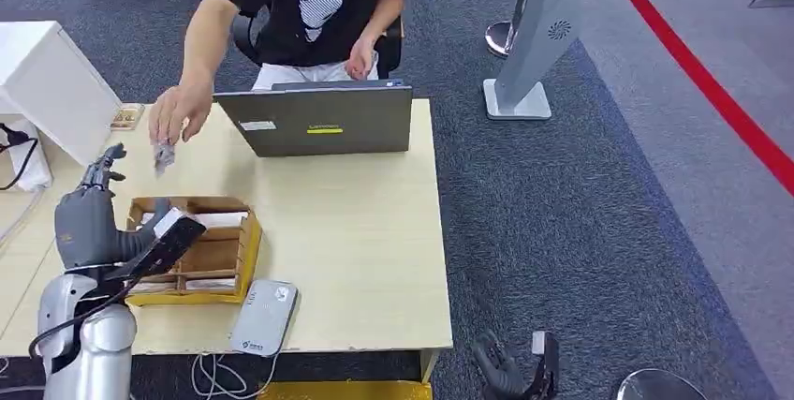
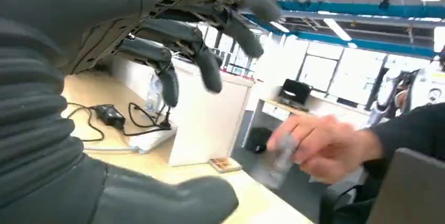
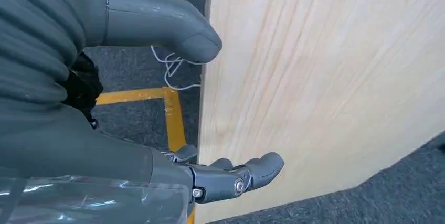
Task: Pass the card to the sensor for recognition and then transmit it.
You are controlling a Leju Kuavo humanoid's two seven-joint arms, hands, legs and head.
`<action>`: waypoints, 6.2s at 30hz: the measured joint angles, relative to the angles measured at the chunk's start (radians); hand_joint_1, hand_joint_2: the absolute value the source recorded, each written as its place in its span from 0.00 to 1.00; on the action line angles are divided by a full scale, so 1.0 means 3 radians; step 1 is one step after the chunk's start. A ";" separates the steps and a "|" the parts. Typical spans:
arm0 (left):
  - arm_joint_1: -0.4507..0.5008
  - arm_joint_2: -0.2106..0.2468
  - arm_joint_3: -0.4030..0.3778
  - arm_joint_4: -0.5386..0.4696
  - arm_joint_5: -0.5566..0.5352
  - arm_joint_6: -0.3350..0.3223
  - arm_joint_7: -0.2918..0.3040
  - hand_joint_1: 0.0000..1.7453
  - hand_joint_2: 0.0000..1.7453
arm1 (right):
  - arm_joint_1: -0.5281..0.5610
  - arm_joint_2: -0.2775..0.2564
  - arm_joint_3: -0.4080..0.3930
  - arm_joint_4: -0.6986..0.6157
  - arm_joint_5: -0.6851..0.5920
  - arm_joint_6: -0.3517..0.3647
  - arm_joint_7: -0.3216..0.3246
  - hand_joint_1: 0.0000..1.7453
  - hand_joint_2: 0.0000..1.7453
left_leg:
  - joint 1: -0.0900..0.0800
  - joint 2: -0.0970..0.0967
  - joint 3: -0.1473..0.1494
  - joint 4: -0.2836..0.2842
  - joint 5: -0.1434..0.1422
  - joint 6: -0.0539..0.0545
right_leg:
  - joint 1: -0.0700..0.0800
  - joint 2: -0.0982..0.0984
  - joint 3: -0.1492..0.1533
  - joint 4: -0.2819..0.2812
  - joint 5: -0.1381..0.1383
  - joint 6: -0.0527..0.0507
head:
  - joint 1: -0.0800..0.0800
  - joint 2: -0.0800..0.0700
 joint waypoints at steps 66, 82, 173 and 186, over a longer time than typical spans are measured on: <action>0.1500 0.0585 -0.0057 -0.0825 -0.0518 0.0045 0.0050 0.00 1.00 | 0.0193 -0.0097 -0.0173 0.0001 -0.0230 0.0103 -0.0226 0.00 1.00 | 0.0001 0.0003 0.0001 -0.0002 -0.0005 0.0000 | 0.0001 0.0001 -0.0001 -0.0002 -0.0004 -0.0001 | 0.0000 0.0000; 0.1413 0.0455 0.0223 -0.0501 -0.0627 0.0053 -0.0012 0.00 1.00 | 0.0193 -0.0089 -0.0173 0.0001 -0.0206 0.0108 -0.0211 0.00 1.00 | 0.0000 0.0002 0.0000 -0.0001 -0.0005 0.0000 | 0.0000 0.0000 -0.0001 -0.0002 -0.0004 -0.0001 | 0.0001 0.0000; 0.1042 0.0890 -0.0336 -0.0183 -0.0839 -0.0469 0.0366 1.00 1.00 | 0.0149 -0.0089 -0.0159 0.0006 -0.0203 0.0069 -0.0163 0.00 1.00 | 0.0001 0.0003 0.0001 -0.0001 -0.0005 0.0000 | 0.0001 0.0002 -0.0001 -0.0001 -0.0004 -0.0001 | 0.0000 0.0000; 0.1041 0.0890 -0.0337 -0.0182 -0.0839 -0.0469 0.0366 1.00 1.00 | 0.0149 -0.0089 -0.0159 0.0006 -0.0203 0.0069 -0.0163 0.00 1.00 | 0.0001 0.0003 0.0001 -0.0001 -0.0005 0.0000 | 0.0001 0.0001 -0.0001 -0.0001 -0.0004 -0.0001 | 0.0001 0.0000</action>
